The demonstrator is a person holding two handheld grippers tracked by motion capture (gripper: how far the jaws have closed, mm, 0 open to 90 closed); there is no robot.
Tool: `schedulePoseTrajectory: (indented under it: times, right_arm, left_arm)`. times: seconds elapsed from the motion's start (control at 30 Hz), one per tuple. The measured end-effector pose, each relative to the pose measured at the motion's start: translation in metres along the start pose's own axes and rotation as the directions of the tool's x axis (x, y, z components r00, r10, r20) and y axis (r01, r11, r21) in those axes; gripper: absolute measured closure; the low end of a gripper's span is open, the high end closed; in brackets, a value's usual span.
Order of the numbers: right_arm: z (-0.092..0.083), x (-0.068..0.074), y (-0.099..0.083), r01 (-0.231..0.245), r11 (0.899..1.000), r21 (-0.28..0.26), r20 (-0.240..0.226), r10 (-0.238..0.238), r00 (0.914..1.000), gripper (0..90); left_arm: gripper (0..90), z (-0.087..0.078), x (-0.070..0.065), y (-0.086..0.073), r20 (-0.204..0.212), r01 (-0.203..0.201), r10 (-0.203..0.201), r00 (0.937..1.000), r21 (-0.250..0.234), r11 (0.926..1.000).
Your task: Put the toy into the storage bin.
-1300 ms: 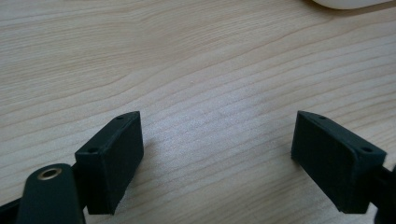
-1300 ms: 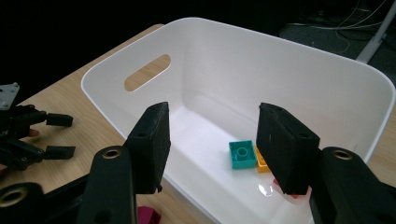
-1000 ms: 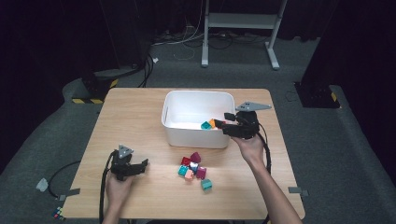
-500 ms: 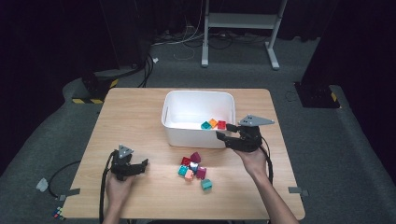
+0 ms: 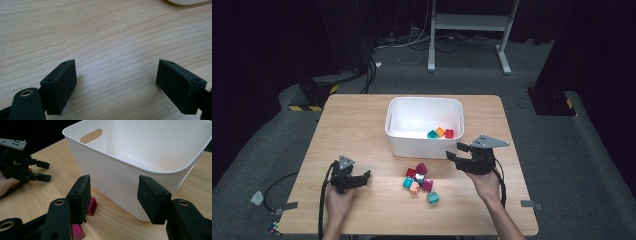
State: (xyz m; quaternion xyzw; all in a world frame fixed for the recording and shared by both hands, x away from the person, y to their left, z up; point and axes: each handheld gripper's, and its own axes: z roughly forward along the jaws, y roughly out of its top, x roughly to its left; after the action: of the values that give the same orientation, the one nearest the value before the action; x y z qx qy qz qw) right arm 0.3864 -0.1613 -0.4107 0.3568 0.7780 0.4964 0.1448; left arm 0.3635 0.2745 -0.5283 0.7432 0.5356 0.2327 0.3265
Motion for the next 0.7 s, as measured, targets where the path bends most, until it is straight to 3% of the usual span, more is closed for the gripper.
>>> schedulePoseTrajectory:
  times: [0.43, 0.7]
  right_arm:
    - [0.013, 0.008, -0.039, -0.022, 0.998, 0.059, -0.03, 0.024, 0.9992, 43.8]
    - [0.021, 0.014, -0.054, -0.028, 0.997, 0.071, -0.053, 0.032, 0.9981, 43.6]
  left_arm:
    - [17.0, 0.0, 0.0, 0.0, 0.0, 0.0, 0.0, 1.0, 0.0, 1.0]
    - [17.0, 0.0, 0.0, 0.0, 0.0, 0.001, -0.001, 1.0, 0.0, 1.0]
